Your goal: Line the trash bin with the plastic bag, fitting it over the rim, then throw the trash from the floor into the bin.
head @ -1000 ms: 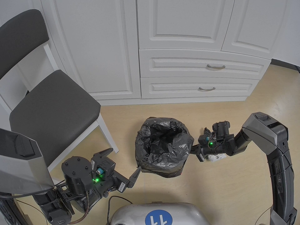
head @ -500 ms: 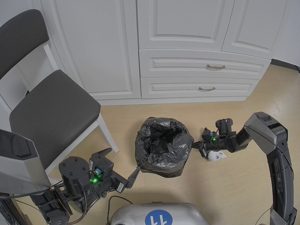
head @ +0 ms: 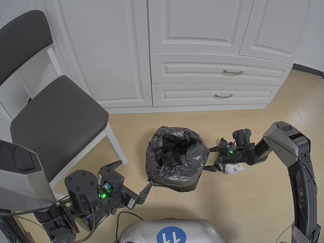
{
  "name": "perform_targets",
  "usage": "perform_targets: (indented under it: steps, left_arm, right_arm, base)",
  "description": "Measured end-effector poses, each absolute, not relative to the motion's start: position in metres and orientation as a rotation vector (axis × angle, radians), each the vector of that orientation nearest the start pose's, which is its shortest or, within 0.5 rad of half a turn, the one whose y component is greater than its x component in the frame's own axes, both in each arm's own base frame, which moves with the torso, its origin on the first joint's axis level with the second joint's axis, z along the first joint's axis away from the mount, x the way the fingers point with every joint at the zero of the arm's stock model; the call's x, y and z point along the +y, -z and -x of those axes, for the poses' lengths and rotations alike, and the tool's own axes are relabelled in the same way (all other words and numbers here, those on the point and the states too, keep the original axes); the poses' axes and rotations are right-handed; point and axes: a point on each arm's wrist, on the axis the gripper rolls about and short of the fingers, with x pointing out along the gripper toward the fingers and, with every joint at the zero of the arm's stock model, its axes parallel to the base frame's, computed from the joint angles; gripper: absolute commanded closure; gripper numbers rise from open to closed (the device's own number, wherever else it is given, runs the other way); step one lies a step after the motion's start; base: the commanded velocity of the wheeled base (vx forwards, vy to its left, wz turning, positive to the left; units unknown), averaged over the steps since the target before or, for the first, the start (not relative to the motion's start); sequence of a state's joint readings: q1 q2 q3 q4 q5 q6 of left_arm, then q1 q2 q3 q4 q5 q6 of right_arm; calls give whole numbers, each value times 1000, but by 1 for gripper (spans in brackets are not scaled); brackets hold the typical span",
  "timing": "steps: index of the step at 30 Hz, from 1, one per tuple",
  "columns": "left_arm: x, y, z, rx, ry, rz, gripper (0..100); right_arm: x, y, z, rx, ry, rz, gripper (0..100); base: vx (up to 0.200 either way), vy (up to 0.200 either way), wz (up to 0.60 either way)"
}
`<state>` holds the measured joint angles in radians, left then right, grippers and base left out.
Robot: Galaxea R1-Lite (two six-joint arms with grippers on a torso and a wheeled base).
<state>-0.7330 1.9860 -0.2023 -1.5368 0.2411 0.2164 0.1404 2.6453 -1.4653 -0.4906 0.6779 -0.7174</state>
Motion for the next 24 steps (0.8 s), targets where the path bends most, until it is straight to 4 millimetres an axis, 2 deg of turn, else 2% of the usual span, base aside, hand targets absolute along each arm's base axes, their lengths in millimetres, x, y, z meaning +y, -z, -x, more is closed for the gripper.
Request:
perform_targets:
  steps: [4, 10, 11, 17, 24]
  left_arm:
    - [-169, -62, -194, 167, 517, -329, 0]
    - [-169, -62, -194, 169, 520, -331, 0]
    - [-169, -62, -193, 169, 520, -332, 0]
    - [-169, -61, -193, 172, 520, -333, 0]
    - [-168, -62, -192, 173, 519, -334, 0]
  right_arm:
    - [88, 49, -474, 328, -1018, 451, 0]
    - [101, 55, -484, 298, -1039, 459, 0]
    - [104, 58, -484, 306, -1046, 457, 100]
    - [107, 66, -485, 320, -1063, 447, 100]
    - [105, 67, -487, 322, -1056, 433, 100]
  base:
    - [0, 0, 0]
    - [0, 0, 0]
    - [0, 0, 0]
    - [0, 0, 0]
    - [0, 0, 0]
